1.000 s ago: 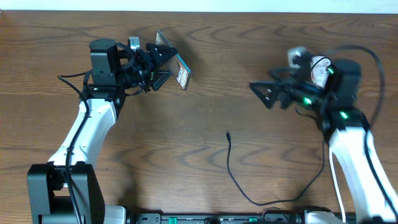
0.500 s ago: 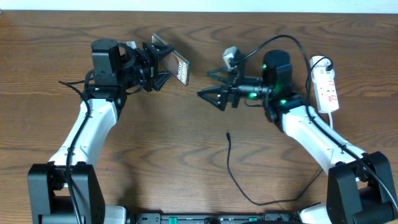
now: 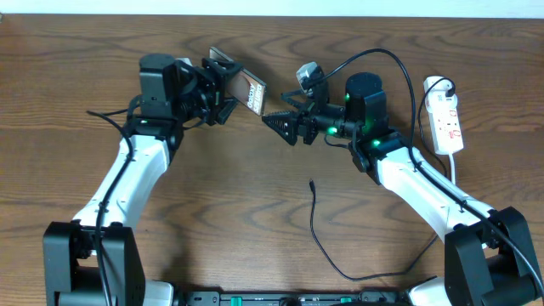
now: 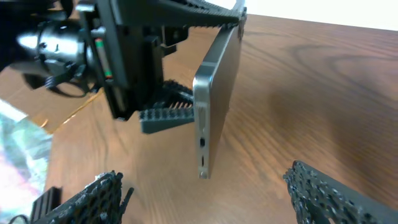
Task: Plug charger to phone and switch on socket
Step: 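Close the right gripper on the phone's edge beside the left gripper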
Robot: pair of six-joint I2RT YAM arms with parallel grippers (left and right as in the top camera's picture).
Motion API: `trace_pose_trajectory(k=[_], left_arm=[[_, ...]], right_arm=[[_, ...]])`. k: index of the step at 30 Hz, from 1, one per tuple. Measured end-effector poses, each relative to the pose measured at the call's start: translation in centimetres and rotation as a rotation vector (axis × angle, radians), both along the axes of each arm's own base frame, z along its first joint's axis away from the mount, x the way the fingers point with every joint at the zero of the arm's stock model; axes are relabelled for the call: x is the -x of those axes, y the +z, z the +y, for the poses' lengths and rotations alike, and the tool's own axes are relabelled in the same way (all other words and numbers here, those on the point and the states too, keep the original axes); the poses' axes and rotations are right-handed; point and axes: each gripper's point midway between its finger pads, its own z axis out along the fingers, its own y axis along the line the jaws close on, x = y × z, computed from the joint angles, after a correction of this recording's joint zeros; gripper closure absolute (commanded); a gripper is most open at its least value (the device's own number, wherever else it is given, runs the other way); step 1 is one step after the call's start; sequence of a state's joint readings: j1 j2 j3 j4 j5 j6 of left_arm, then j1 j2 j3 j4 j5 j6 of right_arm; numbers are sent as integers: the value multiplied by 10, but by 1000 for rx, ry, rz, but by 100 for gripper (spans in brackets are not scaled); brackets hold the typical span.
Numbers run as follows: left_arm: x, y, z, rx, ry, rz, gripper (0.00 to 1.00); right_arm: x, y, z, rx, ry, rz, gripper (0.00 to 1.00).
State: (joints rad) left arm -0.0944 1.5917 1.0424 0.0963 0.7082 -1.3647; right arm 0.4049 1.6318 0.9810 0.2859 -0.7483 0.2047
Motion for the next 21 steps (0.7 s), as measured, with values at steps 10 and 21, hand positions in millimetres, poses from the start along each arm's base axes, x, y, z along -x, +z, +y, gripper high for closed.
trace_pose_trajectory(k=[10,21], left_arm=[[2,-2,-13,-16,-4,4,93],[9,0,-34,-3,-44,3,92]], right_arm=[[-6,-3,3,28,-56,-12,24],[-17,-7,-3,56,-139,-20,30]])
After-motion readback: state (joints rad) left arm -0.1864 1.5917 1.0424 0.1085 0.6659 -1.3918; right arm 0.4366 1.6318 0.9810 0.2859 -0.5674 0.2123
